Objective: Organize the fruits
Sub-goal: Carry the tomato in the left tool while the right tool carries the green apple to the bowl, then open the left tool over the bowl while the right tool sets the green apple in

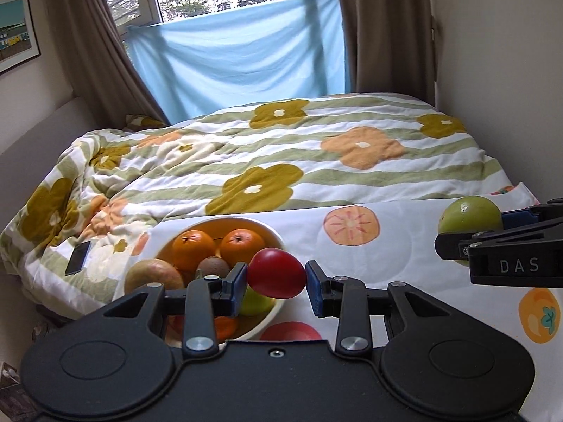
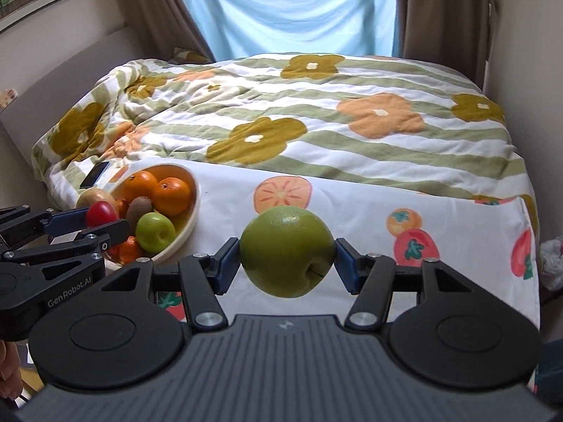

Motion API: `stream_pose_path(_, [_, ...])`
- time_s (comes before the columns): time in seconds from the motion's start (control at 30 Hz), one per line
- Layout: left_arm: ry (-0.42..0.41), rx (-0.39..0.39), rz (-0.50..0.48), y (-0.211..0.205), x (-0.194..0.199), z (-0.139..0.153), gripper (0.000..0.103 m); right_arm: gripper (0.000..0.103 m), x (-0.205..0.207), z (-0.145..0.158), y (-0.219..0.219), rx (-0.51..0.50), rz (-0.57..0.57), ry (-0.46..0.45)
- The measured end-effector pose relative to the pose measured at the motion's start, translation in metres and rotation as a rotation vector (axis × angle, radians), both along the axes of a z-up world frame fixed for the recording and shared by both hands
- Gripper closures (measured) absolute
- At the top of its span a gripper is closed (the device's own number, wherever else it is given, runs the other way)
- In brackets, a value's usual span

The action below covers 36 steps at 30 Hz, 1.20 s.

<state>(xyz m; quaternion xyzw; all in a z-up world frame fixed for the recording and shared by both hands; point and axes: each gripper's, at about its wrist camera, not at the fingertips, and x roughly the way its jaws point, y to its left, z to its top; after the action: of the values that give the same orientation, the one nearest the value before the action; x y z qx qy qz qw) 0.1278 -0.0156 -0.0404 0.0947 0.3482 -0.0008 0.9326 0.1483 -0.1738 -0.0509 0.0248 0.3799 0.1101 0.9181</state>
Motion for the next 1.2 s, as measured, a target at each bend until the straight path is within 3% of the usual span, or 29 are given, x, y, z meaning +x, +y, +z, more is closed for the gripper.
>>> stream_pose_path(0.47, [0.045,0.006,0.144,0.066,0.019,-0.023,0.064,0.030,0.038,-0.008,0.084,-0.015,0.165,0.003])
stream_pose_path(1.03, [0.127,0.014,0.161,0.083,0.045,-0.063,0.064,0.030,0.071,-0.030,0.131,-0.067,0.230,0.032])
stream_pose_path(1.2, [0.117,0.023,0.154,0.083,0.044,-0.065,0.060,0.030,0.074,-0.033,0.135,-0.068,0.237,0.039])
